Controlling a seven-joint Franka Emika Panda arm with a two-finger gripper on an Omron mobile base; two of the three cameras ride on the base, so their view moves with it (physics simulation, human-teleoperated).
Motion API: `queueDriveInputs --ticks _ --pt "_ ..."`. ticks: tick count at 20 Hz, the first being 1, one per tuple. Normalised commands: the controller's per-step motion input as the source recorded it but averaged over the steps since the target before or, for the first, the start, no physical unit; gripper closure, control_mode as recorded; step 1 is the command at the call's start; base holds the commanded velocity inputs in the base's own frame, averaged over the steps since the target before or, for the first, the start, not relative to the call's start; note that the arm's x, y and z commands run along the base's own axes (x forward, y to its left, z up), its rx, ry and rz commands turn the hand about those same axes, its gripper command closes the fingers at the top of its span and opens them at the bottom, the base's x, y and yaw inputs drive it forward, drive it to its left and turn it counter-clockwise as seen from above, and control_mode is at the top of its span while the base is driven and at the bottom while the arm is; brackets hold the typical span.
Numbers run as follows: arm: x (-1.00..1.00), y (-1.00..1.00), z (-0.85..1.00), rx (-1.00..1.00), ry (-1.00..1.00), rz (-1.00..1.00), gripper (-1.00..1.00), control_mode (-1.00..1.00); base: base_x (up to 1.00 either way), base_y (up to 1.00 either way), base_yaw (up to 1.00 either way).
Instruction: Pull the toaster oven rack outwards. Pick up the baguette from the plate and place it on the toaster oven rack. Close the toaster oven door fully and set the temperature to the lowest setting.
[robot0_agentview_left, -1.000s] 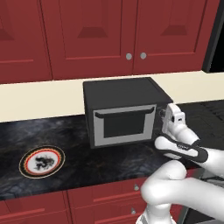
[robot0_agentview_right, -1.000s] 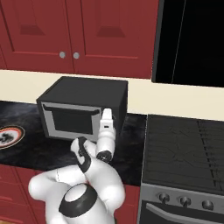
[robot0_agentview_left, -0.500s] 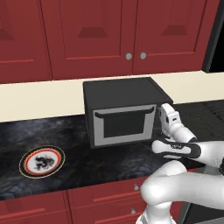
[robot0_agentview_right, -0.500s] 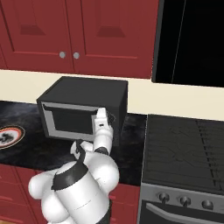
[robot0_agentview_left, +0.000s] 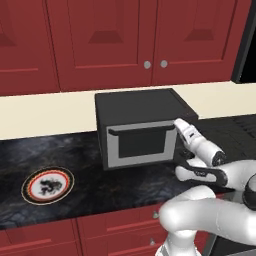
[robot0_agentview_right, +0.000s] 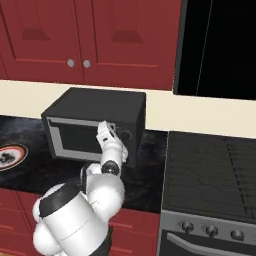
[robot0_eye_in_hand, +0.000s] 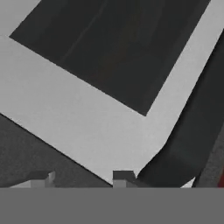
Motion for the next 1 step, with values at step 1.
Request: queueDriveInputs --ticks 1 --pt "0.0 0.39 0.0 -0.48 0.0 0.45 1.0 -1.0 0.0 0.0 0.0"
